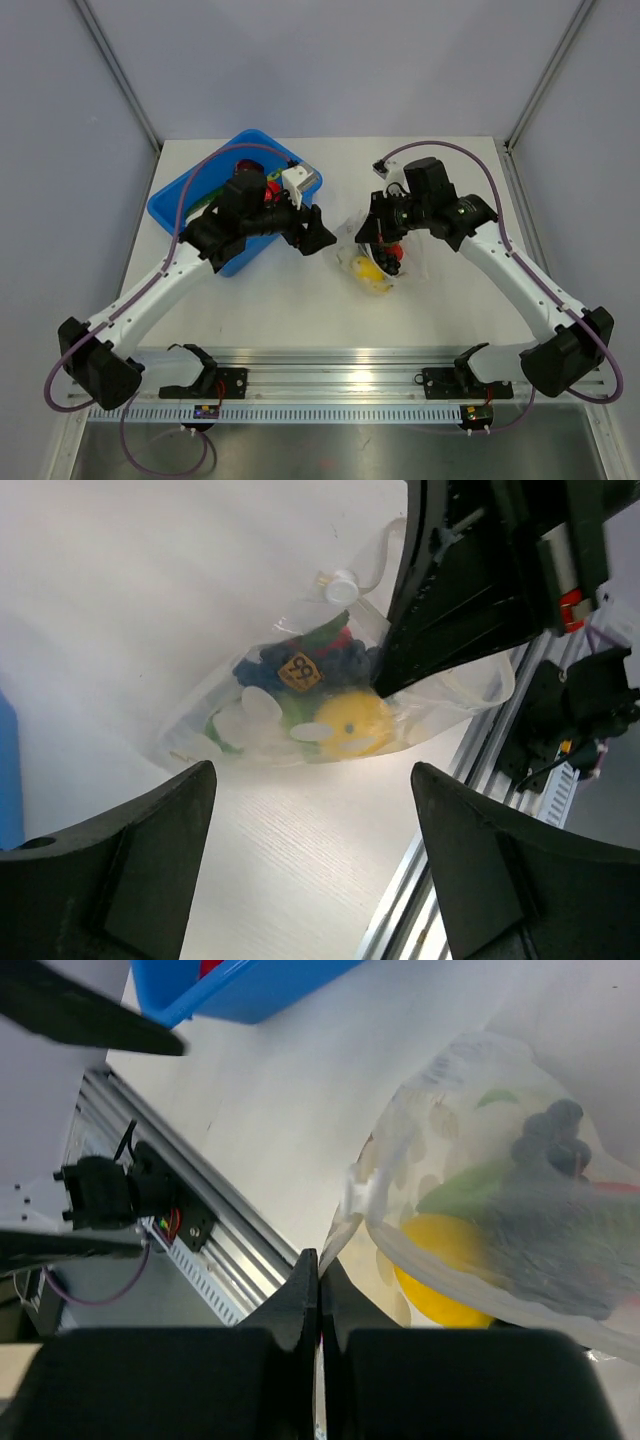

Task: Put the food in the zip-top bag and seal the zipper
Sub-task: Zip the zipper food storage bag at the center of the board.

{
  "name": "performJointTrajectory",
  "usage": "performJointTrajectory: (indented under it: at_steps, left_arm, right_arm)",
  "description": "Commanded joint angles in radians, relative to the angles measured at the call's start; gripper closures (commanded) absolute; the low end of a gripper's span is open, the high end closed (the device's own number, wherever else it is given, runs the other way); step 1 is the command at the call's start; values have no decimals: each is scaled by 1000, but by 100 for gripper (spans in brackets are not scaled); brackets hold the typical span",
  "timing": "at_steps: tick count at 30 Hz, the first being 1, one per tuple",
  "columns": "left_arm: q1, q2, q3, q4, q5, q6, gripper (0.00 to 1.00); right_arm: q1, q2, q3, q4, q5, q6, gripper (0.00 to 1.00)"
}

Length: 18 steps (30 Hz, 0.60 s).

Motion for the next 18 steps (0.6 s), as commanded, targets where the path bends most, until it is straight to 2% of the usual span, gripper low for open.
performJointTrajectory:
  at_steps: [1,3,11,15,18]
  left_arm:
    - [-2,80,-22,97,200,196,21]
    - [-2,134,-15,128,231,218,25]
    - [5,197,2,203,301,326,25]
    - [23,254,73,125,413,360,25]
    - [31,281,94,134,509,356,25]
  right_arm:
    - [-4,-66,-3,-2,-159,-123,100]
    - [-4,-66,-2,-31,-189,-151,100]
    - [-4,-84,-11,-97,-241,-216,100]
    - [-4,-83,-17,-109,-243,-231,100]
    - [-4,-81,-26,-109,-234,-225,100]
